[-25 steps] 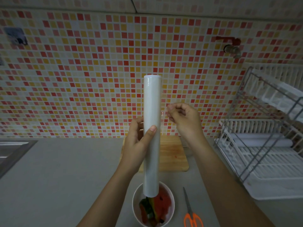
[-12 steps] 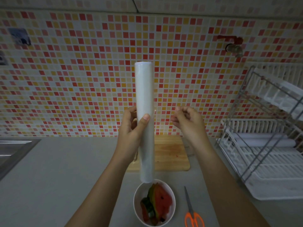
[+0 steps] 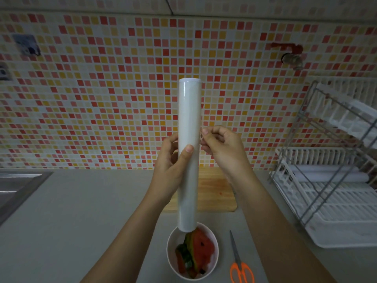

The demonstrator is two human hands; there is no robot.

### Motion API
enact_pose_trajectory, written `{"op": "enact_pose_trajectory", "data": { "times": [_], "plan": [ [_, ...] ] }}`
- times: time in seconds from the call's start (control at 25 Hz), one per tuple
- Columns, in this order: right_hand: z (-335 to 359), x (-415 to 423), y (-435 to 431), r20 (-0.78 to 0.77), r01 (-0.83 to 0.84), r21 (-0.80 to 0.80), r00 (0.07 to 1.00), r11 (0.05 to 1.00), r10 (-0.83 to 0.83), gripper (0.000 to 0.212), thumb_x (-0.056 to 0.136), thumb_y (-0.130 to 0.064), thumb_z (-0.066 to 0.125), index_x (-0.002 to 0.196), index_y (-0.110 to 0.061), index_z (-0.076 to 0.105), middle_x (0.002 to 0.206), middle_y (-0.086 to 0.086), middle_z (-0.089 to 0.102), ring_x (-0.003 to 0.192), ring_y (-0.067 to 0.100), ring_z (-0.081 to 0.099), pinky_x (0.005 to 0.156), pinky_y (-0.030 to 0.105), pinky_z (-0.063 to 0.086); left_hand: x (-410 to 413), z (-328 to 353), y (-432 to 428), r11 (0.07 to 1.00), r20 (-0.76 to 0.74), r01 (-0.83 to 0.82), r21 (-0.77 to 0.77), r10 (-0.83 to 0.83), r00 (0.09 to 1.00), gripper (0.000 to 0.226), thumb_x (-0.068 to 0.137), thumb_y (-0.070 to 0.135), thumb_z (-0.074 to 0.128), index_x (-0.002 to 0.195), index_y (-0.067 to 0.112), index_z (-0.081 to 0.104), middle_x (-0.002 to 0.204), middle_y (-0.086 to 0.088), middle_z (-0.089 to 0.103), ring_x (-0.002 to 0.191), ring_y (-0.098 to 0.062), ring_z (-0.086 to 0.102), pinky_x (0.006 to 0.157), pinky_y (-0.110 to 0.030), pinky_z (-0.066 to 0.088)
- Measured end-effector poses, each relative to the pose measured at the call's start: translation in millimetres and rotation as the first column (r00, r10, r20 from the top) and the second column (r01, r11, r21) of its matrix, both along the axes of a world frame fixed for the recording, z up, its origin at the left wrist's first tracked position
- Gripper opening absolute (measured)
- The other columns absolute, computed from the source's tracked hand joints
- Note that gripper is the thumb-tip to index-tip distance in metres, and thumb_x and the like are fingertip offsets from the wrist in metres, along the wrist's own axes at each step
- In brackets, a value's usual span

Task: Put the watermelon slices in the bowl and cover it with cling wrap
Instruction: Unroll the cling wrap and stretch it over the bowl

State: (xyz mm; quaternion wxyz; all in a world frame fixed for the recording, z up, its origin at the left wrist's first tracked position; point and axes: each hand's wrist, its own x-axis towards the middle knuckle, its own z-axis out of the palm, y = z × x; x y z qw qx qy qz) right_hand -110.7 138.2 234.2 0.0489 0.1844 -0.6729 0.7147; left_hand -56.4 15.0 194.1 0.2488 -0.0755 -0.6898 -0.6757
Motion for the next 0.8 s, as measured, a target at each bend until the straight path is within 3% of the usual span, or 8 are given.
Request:
{"op": "enact_pose_trajectory", "data": {
  "times": [0.2, 0.28, 0.32, 0.44, 0.56, 0.64, 0.72, 0.8],
  "plan": [
    [6.7, -1.5, 2.0, -0.257, 0.282, 0.186, 0.938, 0.941, -0.231, 0.022, 0.093, -0.020, 0.052, 0.074, -0.032, 0.050, 0.069, -0.012, 0.060, 0.065, 0.004, 0.062, 0.067, 0.024, 0.052, -2.4, 2.0, -0.2, 1.000, -0.023, 0.026, 0.005, -0.026, 0.999, 0.036, 0.090, 0.035, 0.057, 0.125, 0.030, 0.051, 0.111, 0.017, 0.065, 0.099, 0.000, 0.064, 0.074, -0.018, 0.054],
    [4.5, -0.4, 4.0, -0.339, 0.378, 0.163, 0.889, 0.911, -0.308, 0.017, 0.094, -0.025, 0.051, 0.078, -0.032, 0.050, 0.072, -0.014, 0.060, 0.069, 0.007, 0.062, 0.067, 0.025, 0.052, -4.3, 3.8, 0.0, 0.998, -0.022, 0.056, -0.003, -0.056, 0.998, 0.036, 0.091, 0.034, 0.056, 0.126, 0.032, 0.051, 0.113, 0.020, 0.066, 0.102, 0.000, 0.063, 0.076, -0.017, 0.053],
    [0.3, 1.1, 4.8, -0.319, 0.350, 0.120, 0.900, 0.929, -0.298, 0.009, 0.093, -0.033, 0.051, 0.084, -0.032, 0.052, 0.076, -0.014, 0.061, 0.074, 0.008, 0.064, 0.069, 0.025, 0.053, -5.3, 4.2, -0.1, 0.998, -0.019, 0.060, 0.011, -0.059, 0.998, 0.036, 0.091, 0.034, 0.055, 0.127, 0.030, 0.051, 0.113, 0.020, 0.066, 0.103, 0.000, 0.064, 0.076, -0.017, 0.053],
    [-16.0, 6.2, 6.0, -0.160, 0.162, 0.093, 0.976, 0.982, -0.146, 0.032, 0.078, -0.059, 0.057, 0.095, -0.031, 0.057, 0.086, -0.011, 0.065, 0.080, 0.008, 0.066, 0.076, 0.030, 0.055, -8.6, 6.7, -2.6, 0.998, -0.014, 0.042, 0.054, -0.041, 0.999, 0.042, 0.091, 0.037, 0.053, 0.131, 0.024, 0.052, 0.110, 0.014, 0.068, 0.100, -0.004, 0.065, 0.076, -0.021, 0.054],
    [-27.3, 5.3, 6.4, -0.185, 0.085, 0.242, 0.982, 0.967, -0.040, 0.007, 0.082, -0.037, 0.065, 0.078, -0.033, 0.062, 0.076, -0.011, 0.068, 0.074, 0.008, 0.067, 0.075, 0.030, 0.056, -9.5, 11.0, -7.2, 0.998, -0.007, 0.036, 0.055, -0.036, 0.999, 0.043, 0.091, 0.040, 0.052, 0.130, 0.022, 0.053, 0.107, 0.011, 0.068, 0.099, -0.007, 0.065, 0.077, -0.024, 0.054],
    [-28.5, 1.1, 8.8, -0.244, 0.151, 0.266, 0.966, 0.952, -0.085, 0.014, 0.086, -0.030, 0.063, 0.073, -0.035, 0.059, 0.070, -0.013, 0.067, 0.071, 0.006, 0.066, 0.070, 0.022, 0.054, -10.0, 15.4, -9.9, 0.999, -0.006, 0.037, 0.028, -0.037, 0.999, 0.040, 0.091, 0.040, 0.052, 0.127, 0.022, 0.055, 0.103, 0.014, 0.068, 0.095, -0.005, 0.065, 0.076, -0.023, 0.053],
    [-30.3, -2.5, 9.6, -0.282, 0.228, 0.285, 0.948, 0.931, -0.146, 0.013, 0.088, -0.034, 0.059, 0.076, -0.037, 0.055, 0.072, -0.015, 0.066, 0.071, 0.004, 0.066, 0.066, 0.015, 0.051, -10.8, 18.6, -10.9, 0.999, 0.005, 0.033, -0.001, -0.033, 0.999, 0.038, 0.091, 0.040, 0.051, 0.125, 0.025, 0.056, 0.102, 0.015, 0.067, 0.094, -0.005, 0.064, 0.079, -0.026, 0.052],
    [-36.4, 0.7, 9.3, -0.187, 0.133, 0.242, 0.978, 0.961, -0.088, 0.015, 0.085, -0.050, 0.055, 0.080, -0.036, 0.057, 0.077, -0.011, 0.067, 0.072, 0.004, 0.067, 0.070, 0.022, 0.054, -12.3, 19.9, -9.5, 1.000, 0.017, 0.014, -0.017, -0.014, 1.000, 0.040, 0.090, 0.041, 0.051, 0.126, 0.025, 0.056, 0.106, 0.012, 0.066, 0.096, -0.007, 0.063, 0.083, -0.031, 0.052]
  ]
}}
